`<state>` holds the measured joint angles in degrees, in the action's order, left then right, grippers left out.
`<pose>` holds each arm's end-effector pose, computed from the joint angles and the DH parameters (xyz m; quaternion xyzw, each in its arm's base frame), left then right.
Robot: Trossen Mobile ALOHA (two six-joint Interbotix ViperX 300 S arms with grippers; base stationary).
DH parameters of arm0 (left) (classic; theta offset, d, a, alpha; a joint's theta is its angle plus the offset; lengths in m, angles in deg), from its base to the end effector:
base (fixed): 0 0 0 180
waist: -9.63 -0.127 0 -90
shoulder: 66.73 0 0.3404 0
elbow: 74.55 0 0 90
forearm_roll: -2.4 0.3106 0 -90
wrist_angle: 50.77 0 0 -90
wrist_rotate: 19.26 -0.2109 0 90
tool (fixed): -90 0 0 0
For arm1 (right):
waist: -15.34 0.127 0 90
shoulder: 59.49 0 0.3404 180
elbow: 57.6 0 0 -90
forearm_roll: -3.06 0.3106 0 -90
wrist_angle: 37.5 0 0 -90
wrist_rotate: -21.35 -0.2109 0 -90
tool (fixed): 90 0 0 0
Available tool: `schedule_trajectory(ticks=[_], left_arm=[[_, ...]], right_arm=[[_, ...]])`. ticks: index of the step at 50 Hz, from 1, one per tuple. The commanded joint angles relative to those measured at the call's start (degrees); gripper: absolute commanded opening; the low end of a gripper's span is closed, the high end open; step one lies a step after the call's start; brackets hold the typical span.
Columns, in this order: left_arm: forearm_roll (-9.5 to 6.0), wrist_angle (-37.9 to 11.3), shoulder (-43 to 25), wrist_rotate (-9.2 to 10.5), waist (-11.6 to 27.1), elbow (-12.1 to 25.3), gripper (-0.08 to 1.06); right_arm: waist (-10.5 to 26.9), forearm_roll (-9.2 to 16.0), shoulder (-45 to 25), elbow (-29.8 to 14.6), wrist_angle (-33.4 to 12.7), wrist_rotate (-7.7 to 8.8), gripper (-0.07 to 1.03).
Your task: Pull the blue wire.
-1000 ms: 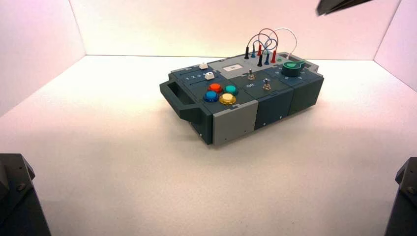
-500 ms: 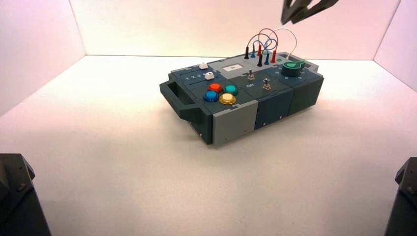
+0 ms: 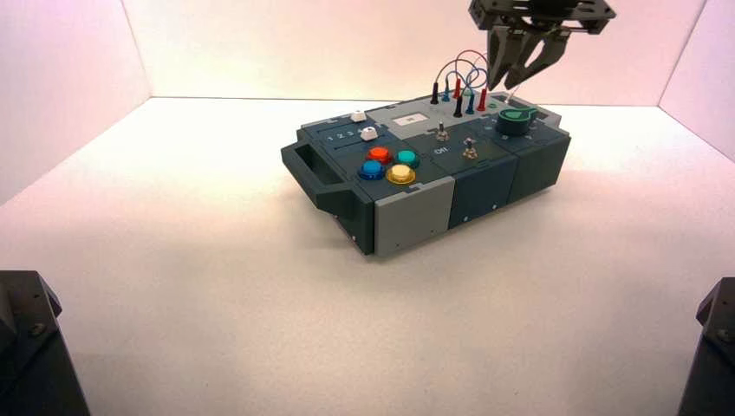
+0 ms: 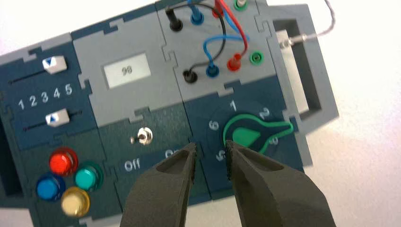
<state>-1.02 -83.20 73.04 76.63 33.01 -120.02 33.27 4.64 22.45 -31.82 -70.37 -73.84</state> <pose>0.2138 -0.0998 0.2709 -0.0272 0.2539 -0.1929 0.9474 0.3693 0.1228 0.0974 -0.0346 0.5505 0.1052 0.8274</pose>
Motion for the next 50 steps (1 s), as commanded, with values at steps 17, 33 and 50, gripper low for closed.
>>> schedule_trajectory(ticks=[17,33,50], left_arm=[[0.09,3.1,-5.9,-0.09,-0.3,2.7,-0.03],[0.09,4.0,-7.8,-0.09,-0.2,3.7,-0.03],[0.09,4.1,-8.6,-0.09,-0.3,4.0,-0.03]], right_arm=[[-0.2,0.4,-7.3,-6.9,0.3,0.09,0.35],[-0.2,0.3,-10.5,-10.0,0.4,0.26,0.35],[-0.3,0.1,-12.2,-11.4,0.4,0.26,0.33]])
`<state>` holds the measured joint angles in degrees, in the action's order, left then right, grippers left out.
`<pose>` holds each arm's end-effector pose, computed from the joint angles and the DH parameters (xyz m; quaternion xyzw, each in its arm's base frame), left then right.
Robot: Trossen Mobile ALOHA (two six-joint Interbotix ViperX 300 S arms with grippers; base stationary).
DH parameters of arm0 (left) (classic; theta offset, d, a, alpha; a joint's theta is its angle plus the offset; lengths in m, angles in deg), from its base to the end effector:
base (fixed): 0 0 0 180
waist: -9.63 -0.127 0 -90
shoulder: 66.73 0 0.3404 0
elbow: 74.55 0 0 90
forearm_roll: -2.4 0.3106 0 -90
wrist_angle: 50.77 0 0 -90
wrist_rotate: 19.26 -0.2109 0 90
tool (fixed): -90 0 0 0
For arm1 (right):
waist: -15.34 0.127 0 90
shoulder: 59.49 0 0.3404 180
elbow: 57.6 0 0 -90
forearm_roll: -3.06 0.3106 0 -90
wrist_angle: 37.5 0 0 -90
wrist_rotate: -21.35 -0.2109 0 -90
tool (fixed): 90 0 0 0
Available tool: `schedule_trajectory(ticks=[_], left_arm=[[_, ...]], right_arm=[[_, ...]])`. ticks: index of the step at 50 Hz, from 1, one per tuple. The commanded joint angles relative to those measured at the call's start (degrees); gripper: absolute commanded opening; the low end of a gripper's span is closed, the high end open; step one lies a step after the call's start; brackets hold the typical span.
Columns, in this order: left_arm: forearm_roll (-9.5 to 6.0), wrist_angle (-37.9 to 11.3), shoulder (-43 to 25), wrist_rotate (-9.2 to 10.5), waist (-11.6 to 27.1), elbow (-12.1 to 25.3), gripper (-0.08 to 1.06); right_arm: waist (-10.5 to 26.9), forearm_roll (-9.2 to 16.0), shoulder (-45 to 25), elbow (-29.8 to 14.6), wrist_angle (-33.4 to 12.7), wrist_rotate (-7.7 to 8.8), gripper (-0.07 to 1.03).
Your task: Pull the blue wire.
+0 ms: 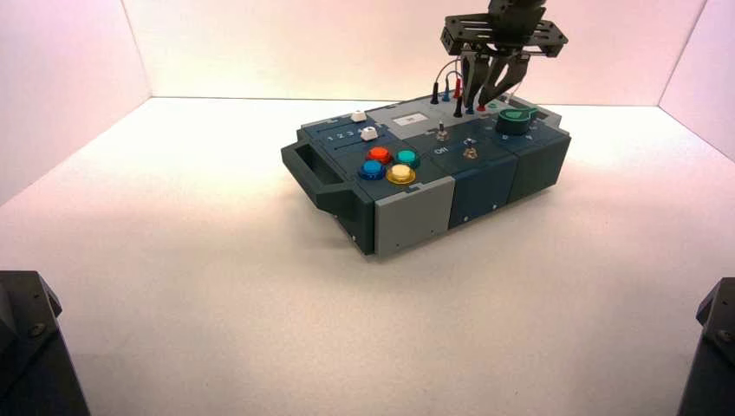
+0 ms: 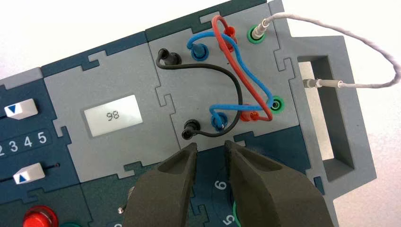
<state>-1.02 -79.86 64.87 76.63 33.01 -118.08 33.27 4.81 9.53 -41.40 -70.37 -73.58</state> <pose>0.2410 -0.1108 0.2626 -0.0227 0.2776 -0.1880 0.9418 0.4188 0.1392 0.0589 -0.0395 0.5742 0.1024 0.8113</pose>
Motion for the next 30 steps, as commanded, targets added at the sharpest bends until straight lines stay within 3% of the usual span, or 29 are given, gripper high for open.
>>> schedule_trajectory(ticks=[1,30], left_arm=[[0.09,0.8,-0.4,-0.09,-0.2,2.1,-0.03],[0.18,1.2,-2.2,-0.09,-0.3,3.0,-0.03]], right_arm=[[-0.3,-0.1,0.7,-1.8,0.4,0.0,0.33],[-0.8,-0.3,-1.3,-4.3,-0.2,0.35,0.3]])
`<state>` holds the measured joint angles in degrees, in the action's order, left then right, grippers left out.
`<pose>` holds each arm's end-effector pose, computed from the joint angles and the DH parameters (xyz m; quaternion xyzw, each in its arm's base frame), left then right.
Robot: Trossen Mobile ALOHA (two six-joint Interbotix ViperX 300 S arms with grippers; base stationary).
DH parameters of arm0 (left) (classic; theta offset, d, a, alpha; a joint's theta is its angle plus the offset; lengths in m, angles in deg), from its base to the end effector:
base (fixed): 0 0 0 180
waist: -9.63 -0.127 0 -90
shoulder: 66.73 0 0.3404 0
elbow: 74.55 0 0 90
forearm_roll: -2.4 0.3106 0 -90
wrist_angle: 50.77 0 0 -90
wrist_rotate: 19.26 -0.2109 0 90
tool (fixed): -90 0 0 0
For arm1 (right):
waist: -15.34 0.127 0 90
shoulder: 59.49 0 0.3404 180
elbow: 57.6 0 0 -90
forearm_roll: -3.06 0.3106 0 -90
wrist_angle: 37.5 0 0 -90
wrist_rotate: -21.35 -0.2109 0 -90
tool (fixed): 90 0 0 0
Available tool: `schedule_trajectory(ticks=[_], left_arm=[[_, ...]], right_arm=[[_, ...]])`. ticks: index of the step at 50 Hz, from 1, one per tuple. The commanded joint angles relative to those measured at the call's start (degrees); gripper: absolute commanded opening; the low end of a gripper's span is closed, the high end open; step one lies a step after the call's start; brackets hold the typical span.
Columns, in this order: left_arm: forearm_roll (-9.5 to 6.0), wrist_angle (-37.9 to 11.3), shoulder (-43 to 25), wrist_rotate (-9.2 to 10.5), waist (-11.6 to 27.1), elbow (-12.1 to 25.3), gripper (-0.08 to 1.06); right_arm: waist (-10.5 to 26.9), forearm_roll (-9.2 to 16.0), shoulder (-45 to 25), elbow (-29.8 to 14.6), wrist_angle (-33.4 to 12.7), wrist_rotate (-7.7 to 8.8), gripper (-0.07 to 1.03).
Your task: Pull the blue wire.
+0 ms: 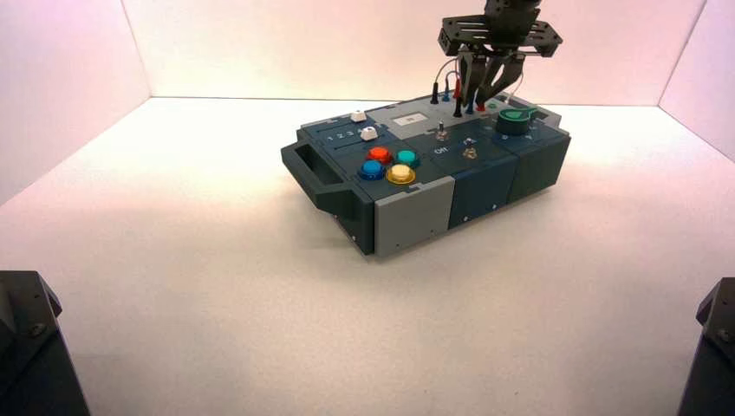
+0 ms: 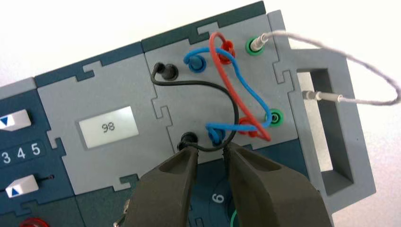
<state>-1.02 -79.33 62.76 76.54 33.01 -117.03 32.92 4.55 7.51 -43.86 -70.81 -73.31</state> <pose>0.2486 -0.1140 0.2633 -0.0211 0.2818 -0.1873 0.9408 0.4318 0.1400 0.0563 -0.0419 0.5737 0.1015 0.8116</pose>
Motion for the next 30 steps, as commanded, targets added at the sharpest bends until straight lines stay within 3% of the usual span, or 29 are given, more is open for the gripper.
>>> schedule_trajectory(ticks=[1,30], left_arm=[[0.09,0.7,-0.1,0.0,-0.2,2.0,-0.03],[0.18,1.2,-0.4,0.0,-0.2,2.3,-0.03]], right_arm=[[-0.5,0.0,0.6,-1.8,0.3,0.09,0.3],[-0.7,-0.1,-1.3,-4.0,-0.4,0.09,0.26]])
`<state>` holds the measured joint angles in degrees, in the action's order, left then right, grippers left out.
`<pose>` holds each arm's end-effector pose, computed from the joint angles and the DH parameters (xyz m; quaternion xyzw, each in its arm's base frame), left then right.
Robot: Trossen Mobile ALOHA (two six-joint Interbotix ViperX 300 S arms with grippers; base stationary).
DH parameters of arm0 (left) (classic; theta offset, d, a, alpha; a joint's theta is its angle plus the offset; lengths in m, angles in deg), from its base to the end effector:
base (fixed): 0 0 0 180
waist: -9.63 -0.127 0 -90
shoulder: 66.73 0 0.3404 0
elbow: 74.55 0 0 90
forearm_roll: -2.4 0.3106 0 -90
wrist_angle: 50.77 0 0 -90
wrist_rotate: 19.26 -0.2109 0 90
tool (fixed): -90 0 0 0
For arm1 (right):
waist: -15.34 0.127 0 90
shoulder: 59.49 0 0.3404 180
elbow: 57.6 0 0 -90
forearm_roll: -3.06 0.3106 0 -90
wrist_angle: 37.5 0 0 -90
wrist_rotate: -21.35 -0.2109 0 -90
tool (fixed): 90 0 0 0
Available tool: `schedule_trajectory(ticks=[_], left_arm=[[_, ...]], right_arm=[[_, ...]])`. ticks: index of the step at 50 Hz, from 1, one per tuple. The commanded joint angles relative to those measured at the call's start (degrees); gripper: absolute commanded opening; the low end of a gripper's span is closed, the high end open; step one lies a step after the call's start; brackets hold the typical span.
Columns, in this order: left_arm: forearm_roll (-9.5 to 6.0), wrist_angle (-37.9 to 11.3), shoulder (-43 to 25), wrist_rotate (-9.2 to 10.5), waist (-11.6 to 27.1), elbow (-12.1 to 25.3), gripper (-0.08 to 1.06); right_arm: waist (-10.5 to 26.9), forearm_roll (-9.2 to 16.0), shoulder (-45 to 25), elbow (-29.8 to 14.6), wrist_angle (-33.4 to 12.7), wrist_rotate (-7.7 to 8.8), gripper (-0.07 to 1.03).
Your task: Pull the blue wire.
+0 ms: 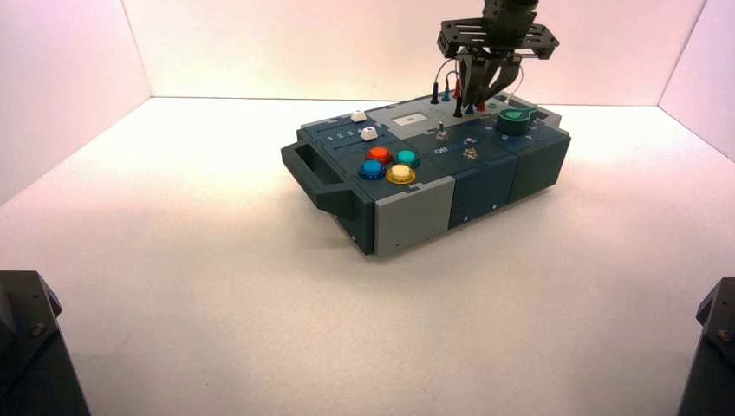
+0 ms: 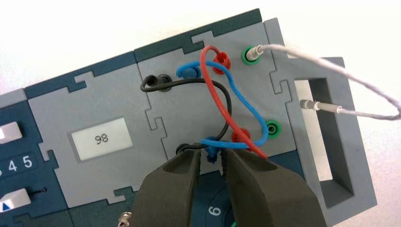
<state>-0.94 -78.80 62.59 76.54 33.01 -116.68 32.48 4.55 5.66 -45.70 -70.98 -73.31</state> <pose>0.2507 -0.1147 0.2672 -0.0217 0.2759 -0.1878 0.9424 0.4418 0.1394 0.0516 -0.0399 0.5752 0.0982 0.8111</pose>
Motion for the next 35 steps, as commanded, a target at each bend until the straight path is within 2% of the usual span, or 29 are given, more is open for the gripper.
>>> schedule_trajectory(ticks=[1,14,19,27,35], left_arm=[[0.09,0.8,-0.3,0.0,-0.2,2.0,-0.03],[0.09,0.9,-0.4,0.0,-0.3,2.1,-0.03],[0.09,0.9,-0.4,0.0,-0.3,2.2,-0.03],[0.09,0.9,-0.4,0.0,-0.3,2.5,-0.03],[0.0,0.9,-0.3,0.0,-0.2,2.5,-0.03]], right_arm=[[-0.3,0.0,0.4,-2.5,-0.4,0.09,0.26],[-0.3,0.0,-0.4,-3.9,-1.7,0.09,0.23],[-0.3,-0.1,-0.4,-3.9,-1.8,0.09,0.16],[-0.4,-0.3,-0.2,-3.5,-2.2,0.09,-0.02],[-0.4,-0.4,-0.2,-3.4,-3.3,0.09,-0.03]])
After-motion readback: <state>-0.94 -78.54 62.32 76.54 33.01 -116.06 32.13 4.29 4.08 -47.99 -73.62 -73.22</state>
